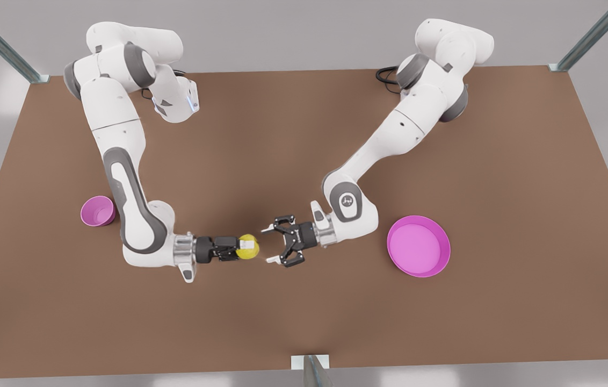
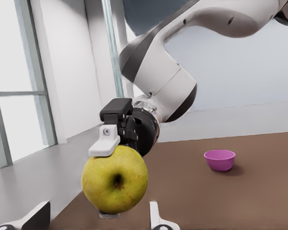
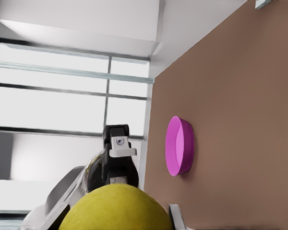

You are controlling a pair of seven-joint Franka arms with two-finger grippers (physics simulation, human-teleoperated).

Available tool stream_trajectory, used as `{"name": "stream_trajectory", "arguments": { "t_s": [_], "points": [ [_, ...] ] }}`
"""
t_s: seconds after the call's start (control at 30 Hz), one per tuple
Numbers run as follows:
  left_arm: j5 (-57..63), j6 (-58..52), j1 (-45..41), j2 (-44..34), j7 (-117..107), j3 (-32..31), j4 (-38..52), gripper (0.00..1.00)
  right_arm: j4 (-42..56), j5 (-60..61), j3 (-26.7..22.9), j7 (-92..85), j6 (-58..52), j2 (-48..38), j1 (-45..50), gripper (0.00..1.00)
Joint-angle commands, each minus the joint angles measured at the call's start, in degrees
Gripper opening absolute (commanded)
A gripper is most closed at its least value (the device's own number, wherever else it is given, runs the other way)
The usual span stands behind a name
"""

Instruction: Use the left arm to pick up the apple from the plate, transfer it to the gripper of the right arm, and then use the right arm to place it into the bowl

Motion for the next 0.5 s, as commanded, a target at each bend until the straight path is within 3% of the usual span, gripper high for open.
{"name": "stream_trajectory", "arguments": {
  "t_s": [0.0, 0.07, 0.13, 0.23, 0.27, 0.33, 0.37, 0.47],
  "points": [
    [0.79, -0.34, 2.59, -2.25, 1.84, -1.19, -3.8, 0.99, -0.91, -3.74, 0.03, -1.9, -4.43, -0.63, -1.4, 0.7],
    [5.71, -4.82, 14.81, -12.45, -1.58, -3.22, -22.08, 0.99, -3.02, -6.91, 0.03, -4.53, -7.24, -1.24, -3.78, 0.7],
    [26.7, -10.79, 27.11, -16.58, -15.37, -2.96, -31.32, 0.99, -3.11, -13.85, 0.03, -5.32, -12.34, -1.16, -7.82, 0.7],
    [63.26, -36.97, 42.59, -22.56, -46.03, -2.96, -27.38, 0.99, -4.78, -22.82, 0.03, -9.81, -13.4, -2.83, -13.01, 0.7],
    [77.86, -49.36, 44.7, -23.26, -62.56, -2.96, -19.39, 1.0, -5.04, -26.86, 0.12, -11.29, -14.01, -3.18, -15.38, 0.7],
    [93.33, -66.78, 44.79, -25.72, -88.58, -2.96, -8.91, 1.0, -5.22, -32.57, 0.03, -12.53, -16.29, -4.23, -19.6, 0.7],
    [100.02, -69.77, 44.26, -30.91, -94.21, -3.13, -8.83, 1.0, -5.13, -36.52, 0.03, -12.53, -16.56, -5.29, -20.83, 0.7],
    [101.08, -78.39, 44.88, -38.73, -119.98, -0.15, -7.07, 1.0, -5.13, -44.79, 0.03, -13.67, -16.12, -7.22, -23.12, 0.7]
  ]
}}
